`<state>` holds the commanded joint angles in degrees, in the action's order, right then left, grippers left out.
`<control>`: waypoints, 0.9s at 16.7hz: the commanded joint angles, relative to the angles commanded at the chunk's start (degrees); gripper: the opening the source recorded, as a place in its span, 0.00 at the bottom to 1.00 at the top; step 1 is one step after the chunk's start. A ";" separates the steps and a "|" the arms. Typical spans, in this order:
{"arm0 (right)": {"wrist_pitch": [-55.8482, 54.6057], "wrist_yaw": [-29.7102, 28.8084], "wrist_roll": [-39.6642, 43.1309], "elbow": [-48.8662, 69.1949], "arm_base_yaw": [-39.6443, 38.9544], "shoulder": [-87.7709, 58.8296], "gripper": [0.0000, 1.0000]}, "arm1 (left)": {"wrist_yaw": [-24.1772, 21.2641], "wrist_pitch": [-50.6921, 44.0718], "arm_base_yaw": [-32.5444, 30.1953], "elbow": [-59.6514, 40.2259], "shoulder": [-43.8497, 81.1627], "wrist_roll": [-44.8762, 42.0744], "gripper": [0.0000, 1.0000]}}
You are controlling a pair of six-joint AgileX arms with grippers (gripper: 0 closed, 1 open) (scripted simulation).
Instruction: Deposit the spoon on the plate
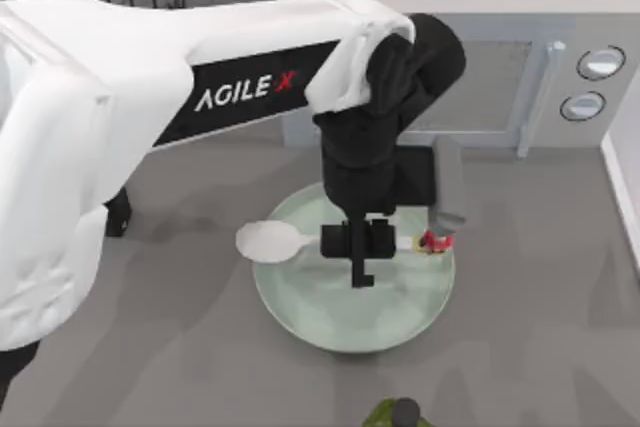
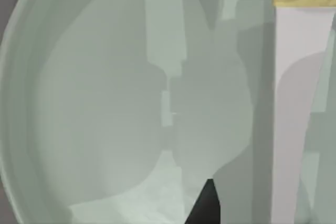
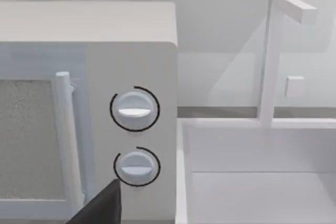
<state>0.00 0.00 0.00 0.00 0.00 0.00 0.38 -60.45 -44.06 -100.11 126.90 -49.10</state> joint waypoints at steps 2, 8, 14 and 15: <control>0.00 0.00 0.00 0.00 0.00 0.00 1.00 | 0.13 0.02 0.57 1.33 1.41 0.44 0.00; 0.00 0.00 0.00 0.00 0.00 0.00 1.00 | 0.12 0.03 0.65 1.57 1.66 0.50 0.08; 0.00 0.00 0.00 0.00 0.00 0.00 1.00 | 0.12 0.03 0.65 1.57 1.66 0.50 0.53; 0.00 0.00 0.00 0.00 0.00 0.00 1.00 | 0.12 0.03 0.65 1.57 1.66 0.50 0.60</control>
<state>0.00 0.00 0.00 0.00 0.00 0.00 0.51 -60.42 -43.41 -98.54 128.56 -48.60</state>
